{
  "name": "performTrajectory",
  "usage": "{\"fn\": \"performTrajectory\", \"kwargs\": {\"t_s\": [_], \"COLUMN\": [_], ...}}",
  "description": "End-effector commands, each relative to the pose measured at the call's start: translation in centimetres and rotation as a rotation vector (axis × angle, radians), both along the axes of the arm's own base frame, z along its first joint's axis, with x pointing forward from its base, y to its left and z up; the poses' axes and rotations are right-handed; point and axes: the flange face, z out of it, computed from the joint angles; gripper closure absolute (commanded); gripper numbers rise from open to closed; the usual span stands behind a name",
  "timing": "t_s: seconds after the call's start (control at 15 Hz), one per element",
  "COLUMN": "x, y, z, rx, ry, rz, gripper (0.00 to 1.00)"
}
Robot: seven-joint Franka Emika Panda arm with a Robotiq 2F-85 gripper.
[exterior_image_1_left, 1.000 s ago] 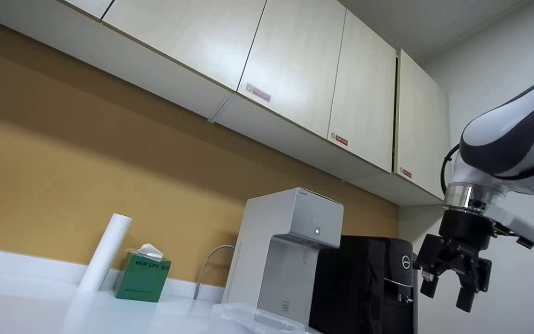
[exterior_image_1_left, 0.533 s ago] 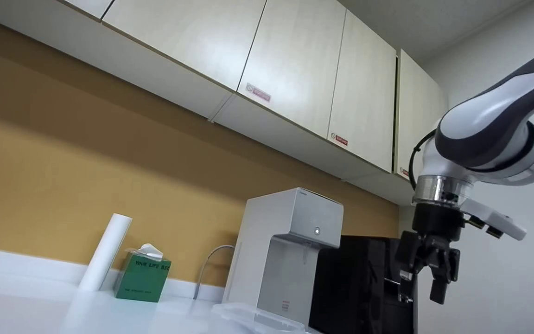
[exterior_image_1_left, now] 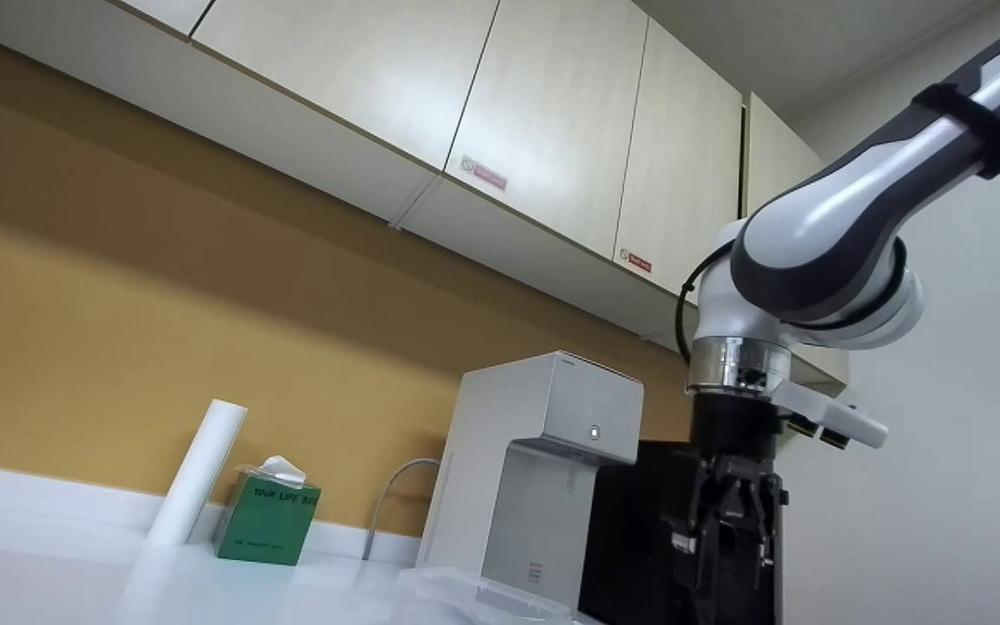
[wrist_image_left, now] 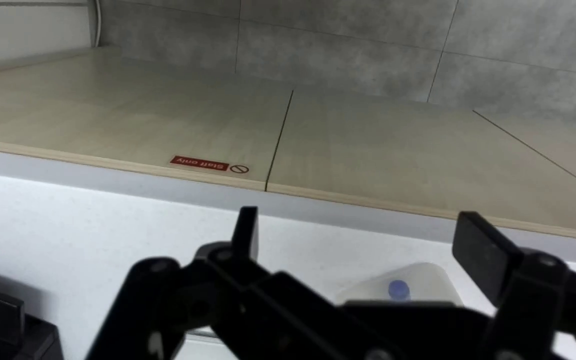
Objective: Remove the marker from the bowl and place it on the table
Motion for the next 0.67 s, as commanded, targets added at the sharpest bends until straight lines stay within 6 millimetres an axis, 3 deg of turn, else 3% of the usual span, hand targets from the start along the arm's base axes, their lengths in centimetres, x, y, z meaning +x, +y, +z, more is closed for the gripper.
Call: {"fn": "performTrajectory", "kwargs": {"t_s": [0.0, 0.33, 0.6], "x": [0.6, 1.7, 2.5], "y": [0.5, 1.1, 4.2], "z": [-0.2, -1.1, -1.0], "rx": [0.004, 0.018, -0.017], "ry": [-0.003, 0.003, -0.065], "rz": [0.002, -0.005, -0.010], "gripper": [0.00, 0.00, 0.00]}}
